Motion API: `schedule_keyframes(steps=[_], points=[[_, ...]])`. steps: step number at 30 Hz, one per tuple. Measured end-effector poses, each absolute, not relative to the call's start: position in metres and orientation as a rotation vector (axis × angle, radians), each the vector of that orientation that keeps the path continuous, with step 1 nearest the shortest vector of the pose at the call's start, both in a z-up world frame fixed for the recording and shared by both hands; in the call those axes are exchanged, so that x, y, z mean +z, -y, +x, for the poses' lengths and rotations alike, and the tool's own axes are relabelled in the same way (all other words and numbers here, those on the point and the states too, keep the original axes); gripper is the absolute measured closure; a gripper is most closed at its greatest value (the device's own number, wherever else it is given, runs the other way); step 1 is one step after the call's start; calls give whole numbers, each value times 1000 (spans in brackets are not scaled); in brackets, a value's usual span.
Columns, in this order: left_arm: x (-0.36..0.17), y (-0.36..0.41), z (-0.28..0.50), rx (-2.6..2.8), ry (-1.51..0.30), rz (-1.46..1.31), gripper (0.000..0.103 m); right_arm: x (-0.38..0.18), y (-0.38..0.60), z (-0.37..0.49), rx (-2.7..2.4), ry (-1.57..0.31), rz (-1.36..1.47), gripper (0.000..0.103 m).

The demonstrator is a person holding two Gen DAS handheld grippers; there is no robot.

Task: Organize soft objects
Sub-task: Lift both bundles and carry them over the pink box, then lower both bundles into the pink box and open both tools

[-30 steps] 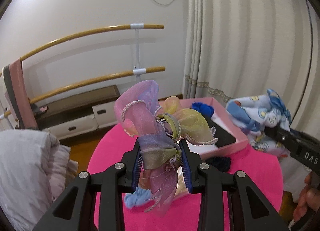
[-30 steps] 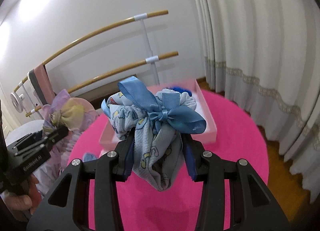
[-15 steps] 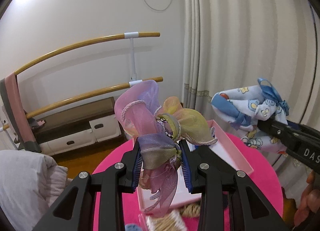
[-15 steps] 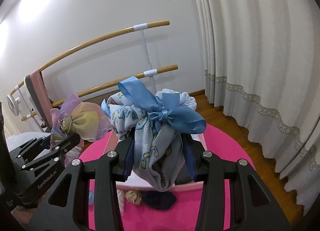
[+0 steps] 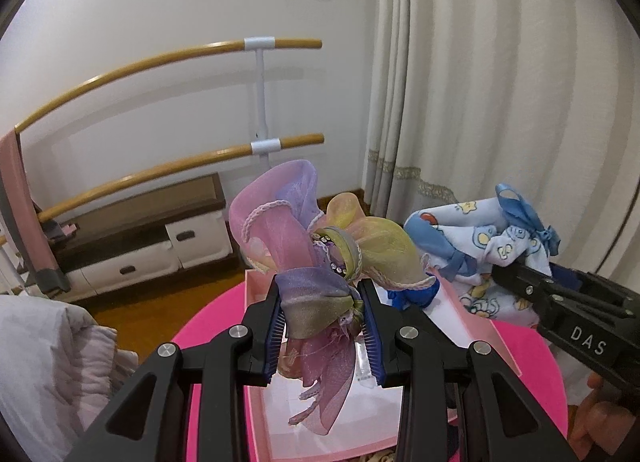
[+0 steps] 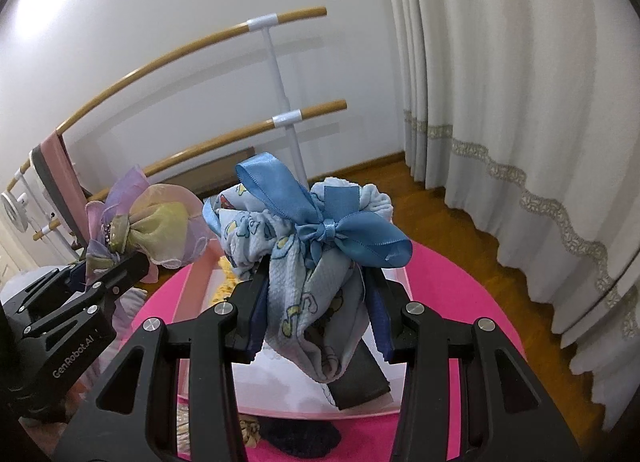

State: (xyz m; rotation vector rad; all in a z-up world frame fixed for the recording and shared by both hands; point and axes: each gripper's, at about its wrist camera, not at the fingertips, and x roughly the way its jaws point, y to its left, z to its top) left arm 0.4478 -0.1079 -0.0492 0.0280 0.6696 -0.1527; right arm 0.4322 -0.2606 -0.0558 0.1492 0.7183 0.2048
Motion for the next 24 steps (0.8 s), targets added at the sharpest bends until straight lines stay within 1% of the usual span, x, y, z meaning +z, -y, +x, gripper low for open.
schedule_keyframes(steps=[11, 12, 13, 14, 15, 16, 17, 18, 20, 22, 23, 24], points=[[-80, 103, 533, -182, -796, -16, 70, -86, 252, 452, 196, -794, 148, 63], [-82, 102, 539, -186, -805, -19, 67, -87, 251, 452, 194, -798, 145, 63], [-84, 102, 542, -190, -811, -23, 67, -89, 250, 453, 192, -804, 142, 62], [-87, 101, 543, -191, -816, -25, 62, -92, 250, 455, 187, -815, 143, 61], [-90, 100, 549, -185, -827, -24, 49, -95, 250, 456, 183, -822, 145, 59], [-93, 100, 555, -174, -837, -25, 40, -100, 251, 458, 175, -838, 153, 55], [-95, 98, 554, -165, -839, -26, 26, -104, 252, 459, 175, -850, 155, 52], [-98, 96, 558, -155, -833, -25, 23, -109, 252, 460, 173, -864, 156, 49], [-102, 95, 561, -141, -836, -15, 23, -118, 255, 459, 176, -883, 171, 43], [-106, 96, 554, -128, -836, -18, 23, -123, 259, 457, 179, -889, 195, 22], [-107, 96, 552, -120, -833, -18, 22, -123, 261, 454, 182, -881, 208, 17], [-108, 96, 548, -106, -826, -17, 20, -123, 263, 450, 181, -870, 213, 9]])
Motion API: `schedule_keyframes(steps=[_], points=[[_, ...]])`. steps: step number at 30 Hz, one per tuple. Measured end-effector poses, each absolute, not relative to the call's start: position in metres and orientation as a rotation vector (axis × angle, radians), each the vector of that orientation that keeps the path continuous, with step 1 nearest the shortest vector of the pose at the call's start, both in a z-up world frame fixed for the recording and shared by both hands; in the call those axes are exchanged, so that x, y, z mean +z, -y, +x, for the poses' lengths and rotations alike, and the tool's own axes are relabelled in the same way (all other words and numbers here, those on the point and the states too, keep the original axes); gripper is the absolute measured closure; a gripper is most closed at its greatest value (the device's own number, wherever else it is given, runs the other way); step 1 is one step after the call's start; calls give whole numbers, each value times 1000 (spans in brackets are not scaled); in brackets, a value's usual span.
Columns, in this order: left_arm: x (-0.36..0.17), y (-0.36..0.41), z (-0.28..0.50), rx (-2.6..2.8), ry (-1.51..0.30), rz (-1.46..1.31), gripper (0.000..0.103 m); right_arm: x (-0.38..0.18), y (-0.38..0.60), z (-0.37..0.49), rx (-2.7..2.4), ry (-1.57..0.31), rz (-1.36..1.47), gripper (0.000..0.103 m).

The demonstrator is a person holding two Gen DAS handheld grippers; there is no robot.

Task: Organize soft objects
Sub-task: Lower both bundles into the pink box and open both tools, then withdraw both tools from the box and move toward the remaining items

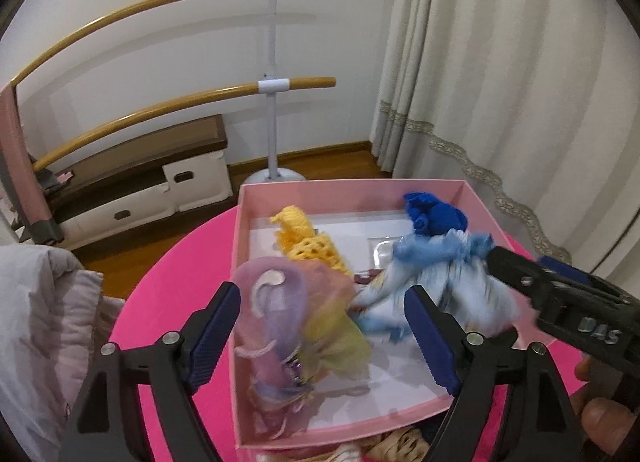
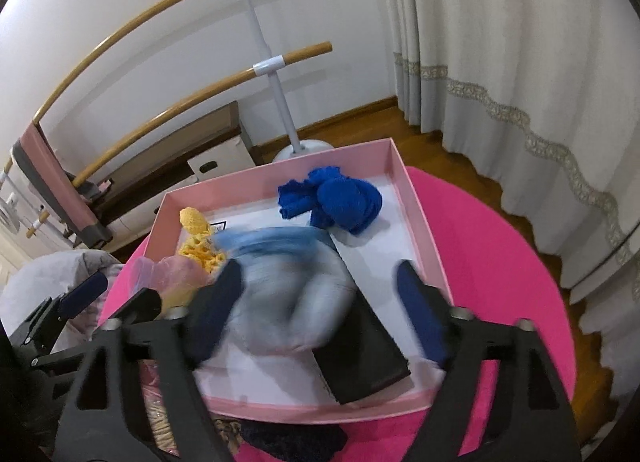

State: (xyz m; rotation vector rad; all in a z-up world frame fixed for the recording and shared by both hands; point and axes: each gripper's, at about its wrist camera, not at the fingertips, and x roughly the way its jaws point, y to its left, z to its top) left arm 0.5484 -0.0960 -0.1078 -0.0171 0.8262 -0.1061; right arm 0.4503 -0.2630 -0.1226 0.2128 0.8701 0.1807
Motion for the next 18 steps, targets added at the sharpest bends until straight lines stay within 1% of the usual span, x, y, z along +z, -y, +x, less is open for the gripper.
schedule_keyframes(steps=[1, 2, 6, 8, 13, 18], points=[[-107, 94, 550, -96, -819, -18, 19, -121, 265, 447, 176, -860, 214, 2], [-105, 91, 551, -88, -810, -20, 16, -119, 267, 443, 172, -848, 215, 0], [-101, 88, 524, -46, -754, -15, 5, -110, 274, 427, 144, -808, 208, 0], [-99, 85, 518, -30, -731, -13, 2, -107, 276, 417, 134, -788, 210, 0], [-94, 81, 478, 4, -670, 17, 1, -99, 278, 391, 127, -755, 224, 0], [-104, 88, 443, 20, -634, 30, 1, -92, 277, 356, 133, -706, 234, 0]])
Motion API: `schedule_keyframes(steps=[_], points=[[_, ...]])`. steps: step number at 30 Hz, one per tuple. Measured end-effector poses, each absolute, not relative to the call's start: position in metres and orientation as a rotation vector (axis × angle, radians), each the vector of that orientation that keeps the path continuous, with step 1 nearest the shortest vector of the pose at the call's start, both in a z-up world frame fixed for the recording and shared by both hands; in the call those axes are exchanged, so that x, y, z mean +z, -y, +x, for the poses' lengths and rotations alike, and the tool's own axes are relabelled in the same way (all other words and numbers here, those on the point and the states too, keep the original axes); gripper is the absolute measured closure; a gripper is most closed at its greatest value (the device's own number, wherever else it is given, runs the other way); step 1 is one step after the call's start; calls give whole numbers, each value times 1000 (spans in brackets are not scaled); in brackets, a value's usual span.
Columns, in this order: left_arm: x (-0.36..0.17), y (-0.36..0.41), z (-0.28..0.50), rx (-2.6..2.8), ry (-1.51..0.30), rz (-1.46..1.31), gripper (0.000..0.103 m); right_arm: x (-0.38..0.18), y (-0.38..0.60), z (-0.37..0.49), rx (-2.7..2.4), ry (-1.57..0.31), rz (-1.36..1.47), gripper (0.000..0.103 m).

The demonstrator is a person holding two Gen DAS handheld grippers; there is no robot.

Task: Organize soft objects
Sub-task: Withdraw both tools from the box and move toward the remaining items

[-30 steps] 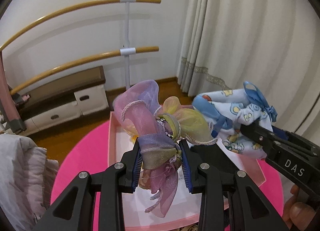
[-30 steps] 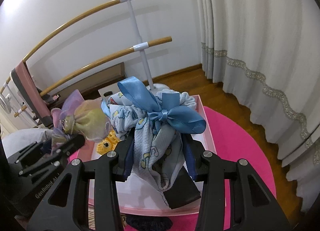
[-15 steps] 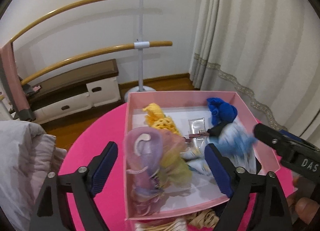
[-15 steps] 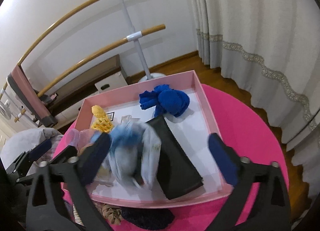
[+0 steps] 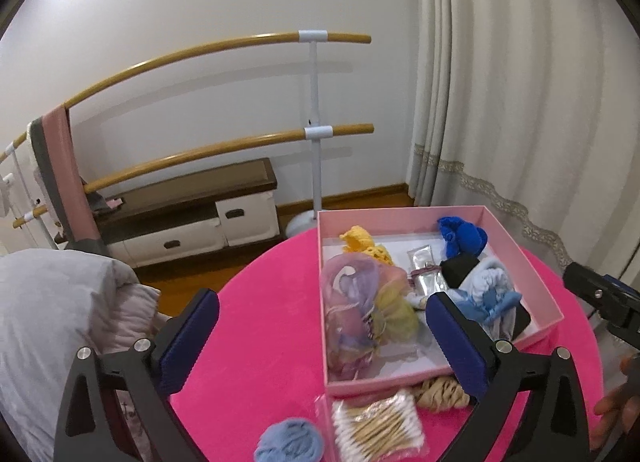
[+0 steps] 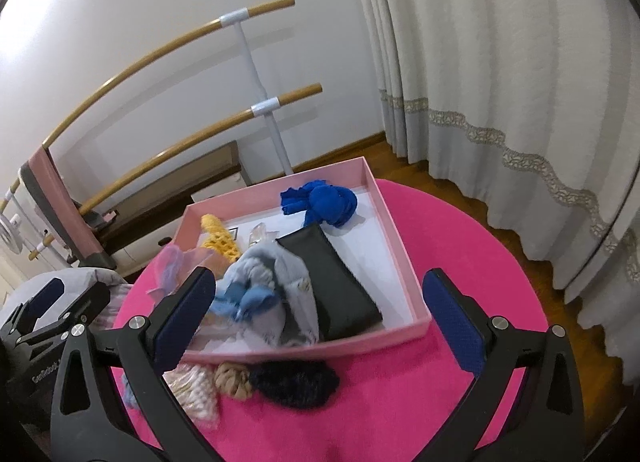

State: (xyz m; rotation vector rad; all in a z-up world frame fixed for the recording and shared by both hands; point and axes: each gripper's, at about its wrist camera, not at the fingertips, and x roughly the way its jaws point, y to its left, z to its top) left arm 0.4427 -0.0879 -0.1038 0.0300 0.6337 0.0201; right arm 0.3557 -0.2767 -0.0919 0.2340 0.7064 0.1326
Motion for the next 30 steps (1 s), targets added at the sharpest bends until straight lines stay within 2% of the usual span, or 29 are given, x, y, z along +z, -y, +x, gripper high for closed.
schedule_keyframes(steps=[6, 11, 30], points=[[-118, 85, 382, 6, -616, 22, 1, -80, 267, 311, 148, -653, 218, 0], [-100, 75, 319, 7, -593, 30, 1, -72, 263, 276, 152, -613, 216, 0], [-58, 48, 160, 4, -551, 17, 0, -63, 245, 163, 131, -550, 144, 0]])
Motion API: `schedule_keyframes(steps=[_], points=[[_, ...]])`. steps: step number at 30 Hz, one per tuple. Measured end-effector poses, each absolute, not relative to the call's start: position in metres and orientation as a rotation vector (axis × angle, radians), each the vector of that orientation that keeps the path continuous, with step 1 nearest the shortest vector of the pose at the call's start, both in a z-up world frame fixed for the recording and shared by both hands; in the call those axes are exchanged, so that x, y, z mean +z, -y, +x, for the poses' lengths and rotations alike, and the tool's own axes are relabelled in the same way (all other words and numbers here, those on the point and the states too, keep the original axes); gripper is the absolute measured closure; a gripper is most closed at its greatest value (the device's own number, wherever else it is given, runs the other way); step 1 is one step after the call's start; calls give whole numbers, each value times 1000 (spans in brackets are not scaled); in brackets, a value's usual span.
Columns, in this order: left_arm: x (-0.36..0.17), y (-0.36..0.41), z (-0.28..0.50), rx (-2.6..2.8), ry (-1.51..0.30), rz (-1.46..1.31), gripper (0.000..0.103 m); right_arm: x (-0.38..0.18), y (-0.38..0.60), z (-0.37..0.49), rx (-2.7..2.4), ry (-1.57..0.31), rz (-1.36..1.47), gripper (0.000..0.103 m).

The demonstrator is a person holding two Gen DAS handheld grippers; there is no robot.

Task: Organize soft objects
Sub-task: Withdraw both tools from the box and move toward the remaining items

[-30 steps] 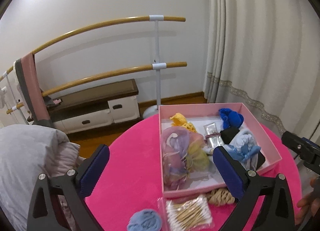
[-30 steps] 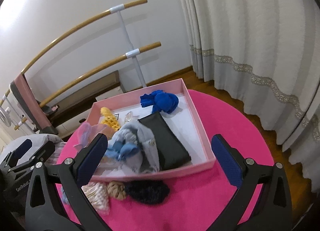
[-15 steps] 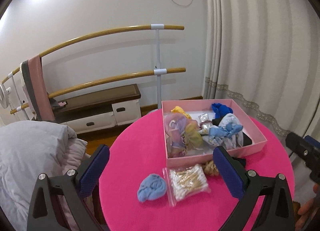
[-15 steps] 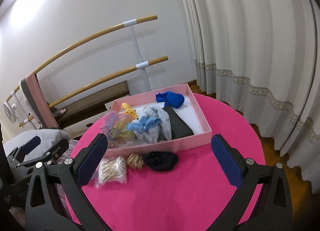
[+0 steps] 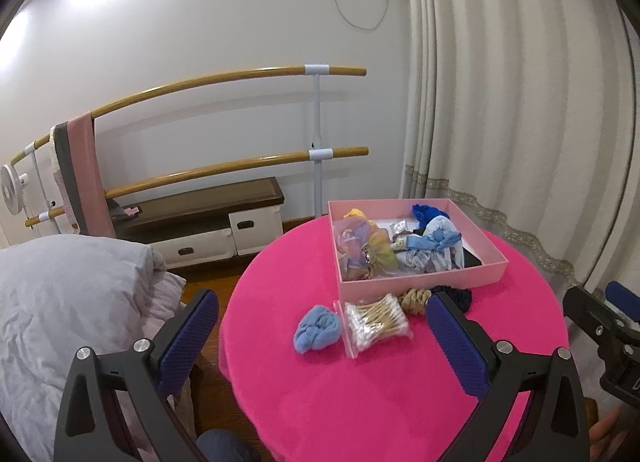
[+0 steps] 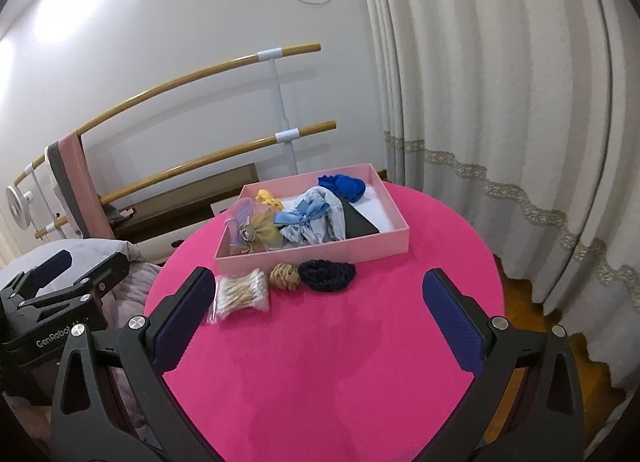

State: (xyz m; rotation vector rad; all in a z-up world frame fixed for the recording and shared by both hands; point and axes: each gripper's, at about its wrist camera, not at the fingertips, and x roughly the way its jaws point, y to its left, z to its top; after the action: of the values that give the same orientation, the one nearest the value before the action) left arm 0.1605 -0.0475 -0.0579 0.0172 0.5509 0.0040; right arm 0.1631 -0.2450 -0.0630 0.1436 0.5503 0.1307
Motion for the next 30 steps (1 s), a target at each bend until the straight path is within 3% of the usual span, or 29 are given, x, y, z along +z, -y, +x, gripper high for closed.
schedule_keyframes(steps=[13, 30], points=[[-49, 37, 104, 5, -531, 4, 0, -54, 236, 129, 120, -511, 102, 0], [-66, 31, 110, 1, -564, -6, 0, -69, 245, 138, 106, -548, 108, 0]])
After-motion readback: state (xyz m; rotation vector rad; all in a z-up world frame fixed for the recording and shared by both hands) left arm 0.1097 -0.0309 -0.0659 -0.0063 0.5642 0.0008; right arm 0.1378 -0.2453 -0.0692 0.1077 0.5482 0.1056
